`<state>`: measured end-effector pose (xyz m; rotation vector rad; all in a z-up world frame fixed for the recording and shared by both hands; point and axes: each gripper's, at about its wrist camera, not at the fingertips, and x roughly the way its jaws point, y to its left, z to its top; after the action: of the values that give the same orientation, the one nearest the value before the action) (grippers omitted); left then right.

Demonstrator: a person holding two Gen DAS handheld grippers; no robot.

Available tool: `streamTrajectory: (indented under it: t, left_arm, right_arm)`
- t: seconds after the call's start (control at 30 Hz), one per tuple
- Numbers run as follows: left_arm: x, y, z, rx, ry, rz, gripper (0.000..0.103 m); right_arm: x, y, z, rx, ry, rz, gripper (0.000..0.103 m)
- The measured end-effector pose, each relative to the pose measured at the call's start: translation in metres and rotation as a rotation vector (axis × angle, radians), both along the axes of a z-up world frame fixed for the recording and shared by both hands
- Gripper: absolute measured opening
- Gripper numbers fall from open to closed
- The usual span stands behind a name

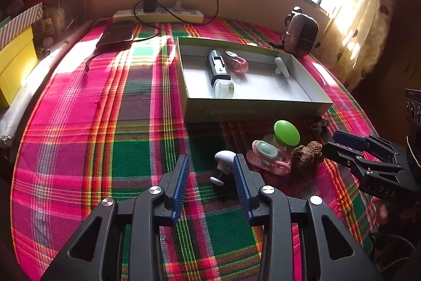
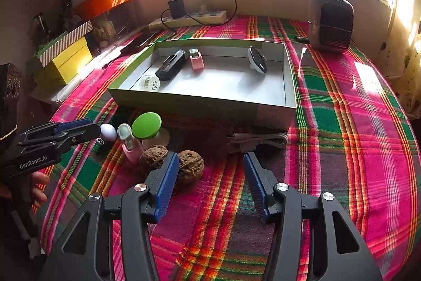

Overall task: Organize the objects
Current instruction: 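Move the left tool to the white mushroom-shaped knob while the right tool approaches a walnut, then close the left tool on the white knob while the right tool grasps the walnut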

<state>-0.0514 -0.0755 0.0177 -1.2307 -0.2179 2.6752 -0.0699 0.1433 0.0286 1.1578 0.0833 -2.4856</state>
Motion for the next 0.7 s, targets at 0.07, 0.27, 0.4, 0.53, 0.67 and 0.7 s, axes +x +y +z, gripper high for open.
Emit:
streamTrajectory:
  t: [0.07, 0.27, 0.4, 0.53, 0.67, 0.7]
  left_arm:
    - [-0.001, 0.000, 0.000, 0.005, -0.002, -0.004, 0.034]
    - [-0.004, 0.006, -0.005, -0.010, -0.024, -0.020, 0.037]
    - [-0.005, 0.007, -0.007, -0.005, -0.029, -0.025, 0.037]
    - [-0.008, 0.010, -0.008, -0.004, -0.035, -0.038, 0.037]
    - [-0.010, 0.011, -0.010, -0.009, -0.036, -0.041, 0.037]
    - [-0.010, 0.012, -0.009, -0.009, -0.037, -0.041, 0.037]
  right_arm:
    - [0.001, -0.002, -0.001, 0.001, -0.003, 0.012, 0.052]
    - [0.001, -0.008, -0.006, 0.011, -0.019, 0.026, 0.052]
    - [0.000, -0.010, -0.008, 0.018, -0.026, 0.032, 0.052]
    - [-0.001, -0.011, -0.010, 0.035, -0.030, 0.030, 0.052]
    - [-0.003, -0.012, -0.012, 0.049, -0.036, 0.026, 0.052]
    - [-0.004, -0.012, -0.013, 0.050, -0.038, 0.025, 0.052]
